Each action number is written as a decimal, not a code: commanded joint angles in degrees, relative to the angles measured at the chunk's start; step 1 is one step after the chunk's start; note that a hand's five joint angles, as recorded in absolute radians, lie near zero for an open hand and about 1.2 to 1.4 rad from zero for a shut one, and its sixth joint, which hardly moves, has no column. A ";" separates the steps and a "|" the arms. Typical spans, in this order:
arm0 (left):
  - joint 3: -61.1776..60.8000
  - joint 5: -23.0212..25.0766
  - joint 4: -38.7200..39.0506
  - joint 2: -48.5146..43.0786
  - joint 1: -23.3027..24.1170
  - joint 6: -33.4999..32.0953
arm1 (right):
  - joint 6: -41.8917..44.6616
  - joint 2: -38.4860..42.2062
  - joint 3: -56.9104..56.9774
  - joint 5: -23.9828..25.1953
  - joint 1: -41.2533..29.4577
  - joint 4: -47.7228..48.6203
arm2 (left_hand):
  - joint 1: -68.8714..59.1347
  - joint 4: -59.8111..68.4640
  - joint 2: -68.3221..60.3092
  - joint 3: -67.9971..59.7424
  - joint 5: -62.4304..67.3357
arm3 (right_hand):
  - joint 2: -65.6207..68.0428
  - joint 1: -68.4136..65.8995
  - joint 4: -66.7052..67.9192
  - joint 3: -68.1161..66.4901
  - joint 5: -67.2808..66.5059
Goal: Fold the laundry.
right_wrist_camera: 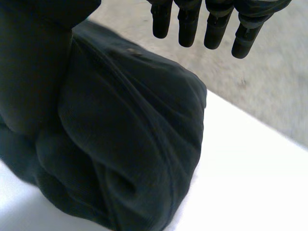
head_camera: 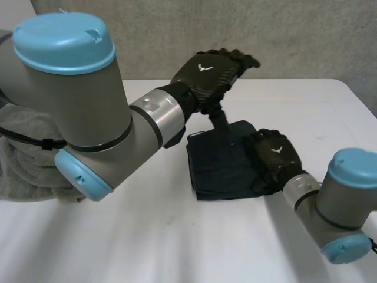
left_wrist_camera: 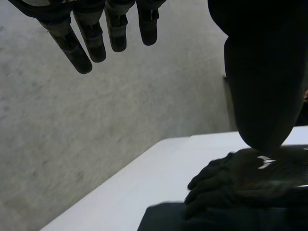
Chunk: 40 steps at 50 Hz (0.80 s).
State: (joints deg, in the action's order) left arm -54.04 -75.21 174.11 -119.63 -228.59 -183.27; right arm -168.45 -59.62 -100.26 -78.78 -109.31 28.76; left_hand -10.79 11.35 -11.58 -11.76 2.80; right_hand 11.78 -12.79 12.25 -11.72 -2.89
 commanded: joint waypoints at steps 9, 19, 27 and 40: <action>2.18 0.32 -2.37 2.91 2.53 0.02 | -21.57 0.99 5.86 2.14 4.54 -11.00 | 0.79 -1.35 1.58 1.76 -2.80 | -1.78 2.79 -2.25 1.72 2.89; 1.83 0.32 -2.63 2.82 2.44 0.11 | -20.34 6.88 10.87 2.66 4.28 -15.57 | 0.79 -1.35 1.58 1.76 -2.80 | -1.78 2.79 -2.25 1.72 2.89; 1.83 0.50 -2.90 3.08 1.57 0.02 | -16.12 8.03 13.42 2.14 3.93 -16.10 | 0.79 -1.35 1.58 1.76 -2.80 | 68.22 -67.21 67.75 -68.27 -67.11; 2.36 0.94 -2.81 4.31 0.77 -0.06 | -17.61 16.37 31.16 -3.13 7.00 -11.61 | 0.79 -1.35 1.58 1.76 -2.80 | 68.22 -67.21 67.75 -68.28 -67.11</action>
State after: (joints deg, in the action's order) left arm -51.97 -74.58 171.25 -115.74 -227.69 -183.32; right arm -184.59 -49.54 -80.30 -78.64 -104.10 15.88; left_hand -10.79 11.35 -11.58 -11.76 2.80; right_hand 63.90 -58.96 68.21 -62.23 -50.11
